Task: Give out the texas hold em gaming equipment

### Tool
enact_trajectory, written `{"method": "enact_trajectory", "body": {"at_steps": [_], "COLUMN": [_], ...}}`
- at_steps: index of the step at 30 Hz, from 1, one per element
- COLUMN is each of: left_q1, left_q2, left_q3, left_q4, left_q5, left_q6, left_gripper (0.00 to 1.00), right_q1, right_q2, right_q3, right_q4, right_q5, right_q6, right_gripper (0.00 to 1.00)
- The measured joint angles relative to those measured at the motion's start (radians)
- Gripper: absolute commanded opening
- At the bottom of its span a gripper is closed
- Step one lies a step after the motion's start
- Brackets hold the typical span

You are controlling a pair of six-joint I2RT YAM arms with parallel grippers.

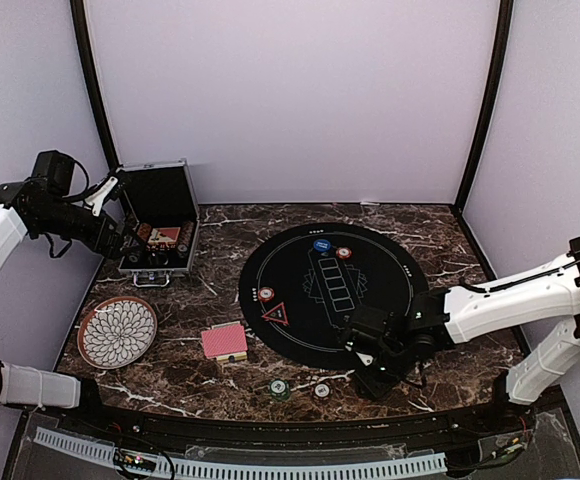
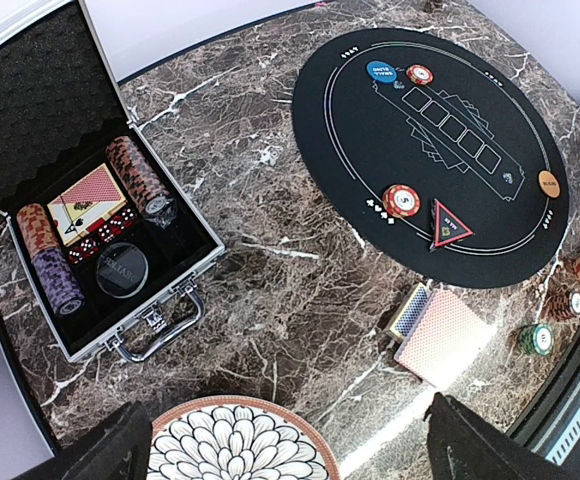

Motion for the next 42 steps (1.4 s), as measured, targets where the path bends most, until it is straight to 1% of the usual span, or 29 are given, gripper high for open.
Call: {"method": "enact_trajectory", "body": {"at_steps": [9,14,16,21,24,26,29,33,42], "left_q1": [0.000,0.000,0.000,0.000,0.000,0.000,0.000,0.000,0.000], "left_q2": [0.008,0.010,0.010,0.013,0.016,0.018,0.018,0.019,0.019], "left_q3": [0.000,0.000,0.000,0.002,0.012,0.017,0.017,0.017,0.018], "left_q4": [-0.002,-0.003,-0.003,-0.004,-0.006,-0.007,-0.011,-0.014,-0.019], "left_q5": [0.000,0.000,0.000,0.001,0.001,0.001,0.001,0.001,0.001], "left_q6": [0.000,0.000,0.000,0.000,0.000,0.000,0.000,0.000,0.000], "left_gripper": [0.99,0.99,0.99,0.99,0.99,0.99,0.99,0.99,0.99], "right_q1": [0.000,-0.023,-0.068,-0.248,-0.340,-0.380,-0.413,-0.443,-0.541], "right_q2": [-0.051,-0.080,-0.084,-0.100,-0.115,-0.119,-0.115,-0.097,-0.027], "right_q3": [0.038,0.104,0.122,0.126,0.102,0.073,0.029,0.023,-0.032], "right_q4": [-0.071,-0.115,-0.126,-0.137,-0.119,-0.102,-0.087,-0.071,0.034], "right_q5": [0.005,0.038,0.049,0.094,0.107,0.111,0.111,0.121,0.143], "right_q6": [0.002,0.002,-0.003,-0.024,-0.029,-0.032,-0.040,-0.046,-0.019], "right_gripper": [0.13,0.12,0.12,0.11,0.11,0.11,0.11,0.11,0.11]}}
